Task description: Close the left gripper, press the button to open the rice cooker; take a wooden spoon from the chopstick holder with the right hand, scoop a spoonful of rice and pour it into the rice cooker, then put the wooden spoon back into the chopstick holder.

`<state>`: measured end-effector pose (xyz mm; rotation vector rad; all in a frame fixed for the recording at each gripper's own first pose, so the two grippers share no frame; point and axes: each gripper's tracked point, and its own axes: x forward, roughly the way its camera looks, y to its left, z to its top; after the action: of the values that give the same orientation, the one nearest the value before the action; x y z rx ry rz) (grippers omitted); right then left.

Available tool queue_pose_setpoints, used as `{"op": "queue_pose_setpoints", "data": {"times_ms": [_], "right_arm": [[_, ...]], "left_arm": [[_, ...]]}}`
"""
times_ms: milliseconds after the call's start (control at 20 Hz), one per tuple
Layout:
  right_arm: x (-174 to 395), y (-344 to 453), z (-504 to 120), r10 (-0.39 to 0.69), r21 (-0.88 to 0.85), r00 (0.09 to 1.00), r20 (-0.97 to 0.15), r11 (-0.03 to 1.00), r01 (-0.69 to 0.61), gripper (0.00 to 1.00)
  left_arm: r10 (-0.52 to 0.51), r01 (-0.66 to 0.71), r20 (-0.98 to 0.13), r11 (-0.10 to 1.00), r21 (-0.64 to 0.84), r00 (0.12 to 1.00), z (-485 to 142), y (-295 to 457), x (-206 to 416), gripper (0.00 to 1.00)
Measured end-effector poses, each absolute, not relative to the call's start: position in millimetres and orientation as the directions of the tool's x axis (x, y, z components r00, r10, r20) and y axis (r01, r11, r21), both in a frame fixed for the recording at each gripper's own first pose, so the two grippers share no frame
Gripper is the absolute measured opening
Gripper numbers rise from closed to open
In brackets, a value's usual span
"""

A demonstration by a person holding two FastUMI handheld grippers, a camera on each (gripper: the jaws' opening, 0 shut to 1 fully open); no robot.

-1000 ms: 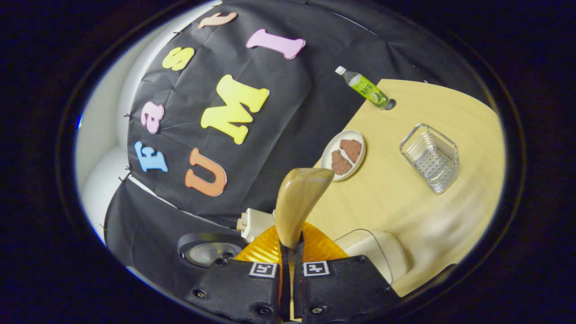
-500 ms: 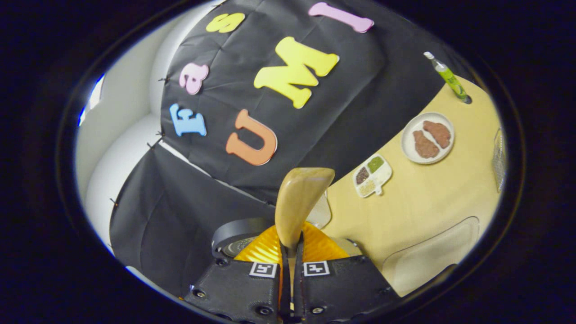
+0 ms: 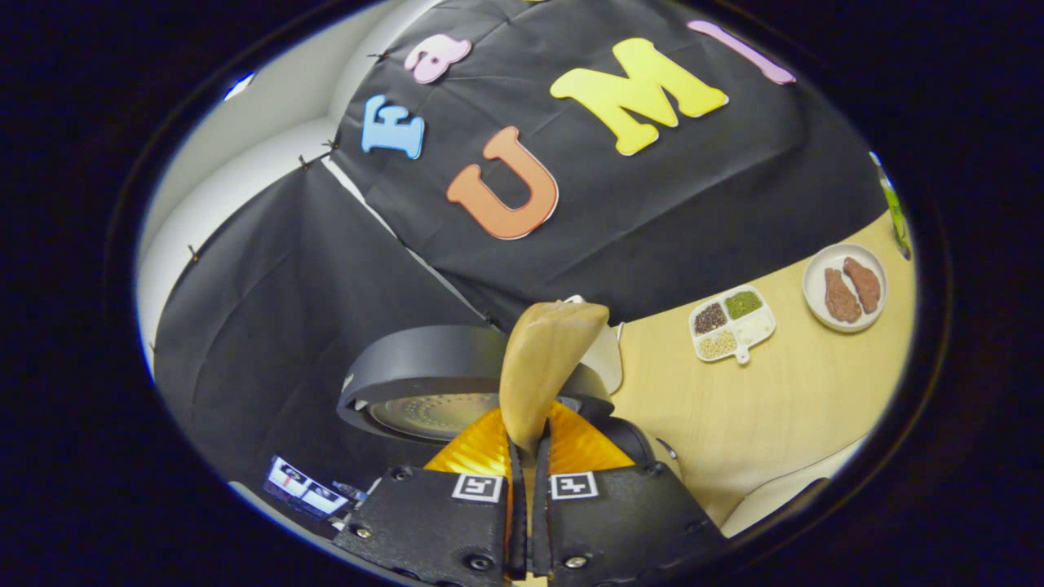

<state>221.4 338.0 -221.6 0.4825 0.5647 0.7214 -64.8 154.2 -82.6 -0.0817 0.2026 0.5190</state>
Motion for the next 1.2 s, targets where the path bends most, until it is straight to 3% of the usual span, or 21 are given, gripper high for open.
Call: {"op": "queue_pose_setpoints", "data": {"times_ms": [700,1200], "right_arm": [[213,350,-226,0.689,0.303,0.660,-0.299,0.724,-0.619,0.08],[204,359,-211,0.703,0.034,0.673,-0.230,0.697,-0.716,0.08]], "left_arm": [[0.524,-0.541,-0.194,0.840,-0.043,0.829,-76,177,-78,0.95],[0.498,-0.512,-0.184,0.858,-0.032,0.847,-75,172,-78,0.95]]}}
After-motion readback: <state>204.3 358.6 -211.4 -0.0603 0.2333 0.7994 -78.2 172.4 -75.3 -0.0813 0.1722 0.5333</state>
